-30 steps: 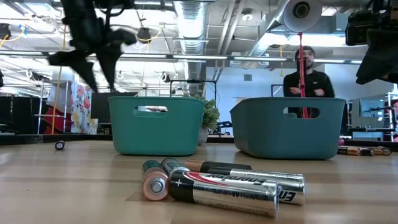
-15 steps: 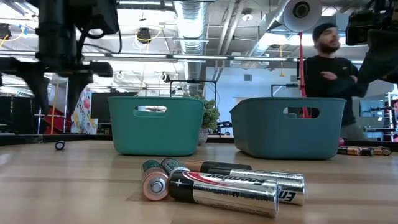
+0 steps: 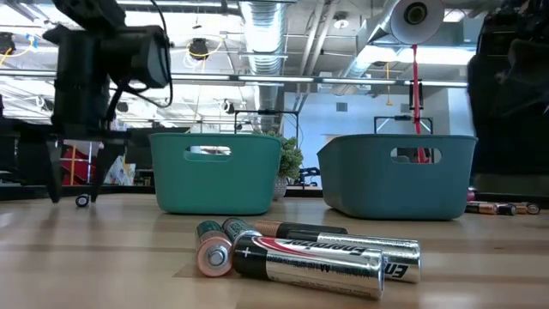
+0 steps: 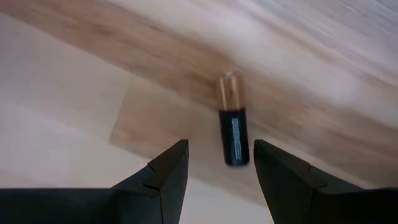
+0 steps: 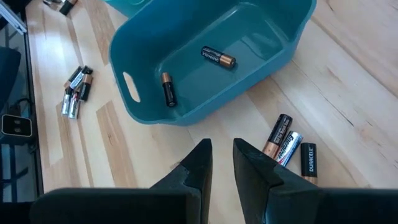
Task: Sort batteries
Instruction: Put the black battery into the blue bin
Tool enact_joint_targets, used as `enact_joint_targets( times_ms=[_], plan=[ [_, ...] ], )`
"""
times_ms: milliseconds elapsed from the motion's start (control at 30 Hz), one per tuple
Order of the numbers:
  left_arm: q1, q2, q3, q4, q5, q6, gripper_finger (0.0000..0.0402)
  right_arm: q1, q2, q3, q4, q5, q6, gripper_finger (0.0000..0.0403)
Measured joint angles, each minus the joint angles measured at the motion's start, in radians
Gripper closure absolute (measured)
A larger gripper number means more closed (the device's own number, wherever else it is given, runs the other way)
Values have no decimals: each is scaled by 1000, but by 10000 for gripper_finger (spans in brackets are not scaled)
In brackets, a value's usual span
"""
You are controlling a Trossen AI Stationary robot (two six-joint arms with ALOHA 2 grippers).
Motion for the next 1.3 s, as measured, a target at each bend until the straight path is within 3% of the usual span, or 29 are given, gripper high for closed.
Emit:
enact_joint_targets(
  times_ms=[333, 700, 933, 1300],
  plan=[
    [23, 85, 5, 22, -6, 34, 234, 1, 0, 0, 0, -1, 0, 320],
    [24, 81, 3, 33, -15, 77, 363, 1, 0, 0, 0, -1, 0, 320],
    [22, 83, 33, 9, -15, 116, 363, 1, 0, 0, 0, -1, 0, 320],
    [21, 48, 172, -214, -82, 204, 363, 1, 0, 0, 0, -1, -1, 320]
  ],
)
